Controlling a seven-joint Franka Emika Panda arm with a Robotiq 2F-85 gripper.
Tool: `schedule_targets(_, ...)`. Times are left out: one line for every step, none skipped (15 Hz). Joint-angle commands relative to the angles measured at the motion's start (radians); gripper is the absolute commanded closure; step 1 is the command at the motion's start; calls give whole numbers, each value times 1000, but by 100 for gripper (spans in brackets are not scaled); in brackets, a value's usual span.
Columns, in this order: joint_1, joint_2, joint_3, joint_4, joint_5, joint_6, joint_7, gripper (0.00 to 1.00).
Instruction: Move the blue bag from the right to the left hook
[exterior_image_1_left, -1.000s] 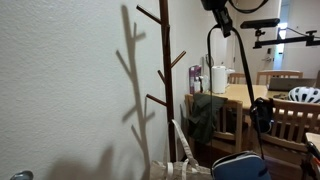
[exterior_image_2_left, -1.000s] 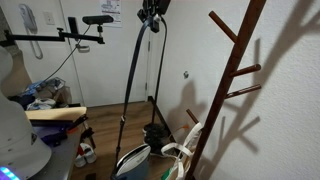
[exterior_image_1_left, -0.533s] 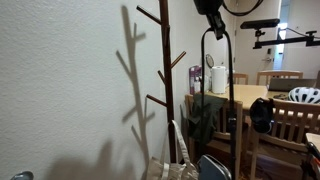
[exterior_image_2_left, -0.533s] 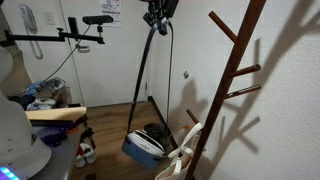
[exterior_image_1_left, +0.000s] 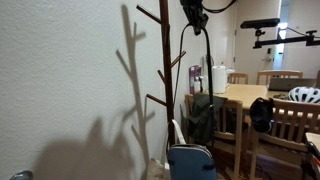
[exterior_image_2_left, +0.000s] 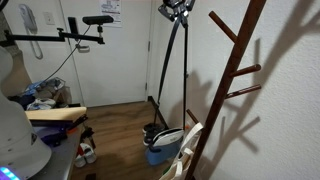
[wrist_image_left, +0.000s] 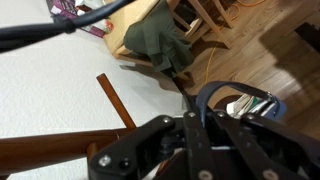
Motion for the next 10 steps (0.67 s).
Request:
schedule_targets(6,13,-2,42,-22,19,-62,97)
schedule_targets(8,12,2,43,-36,31,-51,97)
schedule_targets(8,13,5,47,-45,36,-41,97)
schedule_targets(12,17,12,56,-71,42,-27,97)
schedule_targets(14,19,14,60,-88,52,-28,97)
schedule_targets(18,25,22,73,-118,56,-27,97)
schedule_targets(19,31,27,83,-145,56,-16,97)
schedule_targets(19,40,34,98,-186,60,-6,97)
schedule_targets(20,46,37,109,-220,62,2,97)
schedule_targets(19,56,35,125,-256,74,3,98)
